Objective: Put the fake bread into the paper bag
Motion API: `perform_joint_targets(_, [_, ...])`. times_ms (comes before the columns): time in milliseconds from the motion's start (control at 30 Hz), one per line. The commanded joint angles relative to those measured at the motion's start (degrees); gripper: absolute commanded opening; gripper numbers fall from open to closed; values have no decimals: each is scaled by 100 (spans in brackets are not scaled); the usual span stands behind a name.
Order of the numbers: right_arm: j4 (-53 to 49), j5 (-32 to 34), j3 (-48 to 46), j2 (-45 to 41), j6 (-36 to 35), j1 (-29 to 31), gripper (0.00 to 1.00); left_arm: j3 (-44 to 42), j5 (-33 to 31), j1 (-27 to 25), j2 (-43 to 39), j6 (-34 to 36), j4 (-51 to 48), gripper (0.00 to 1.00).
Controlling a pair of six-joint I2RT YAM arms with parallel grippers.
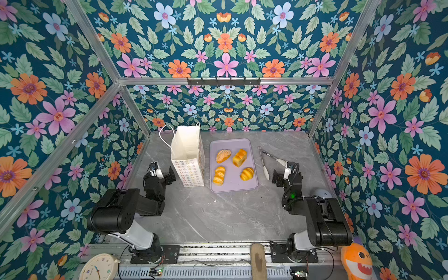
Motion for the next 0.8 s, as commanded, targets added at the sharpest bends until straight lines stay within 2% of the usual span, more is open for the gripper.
perform_joint_targets(0, [-50, 10, 74, -5, 127, -51, 99, 12, 28, -4, -3, 33, -18, 100])
perform_joint_targets(767, [8, 25, 52, -1, 138, -78, 99, 1, 22, 1, -3, 33, -9, 100])
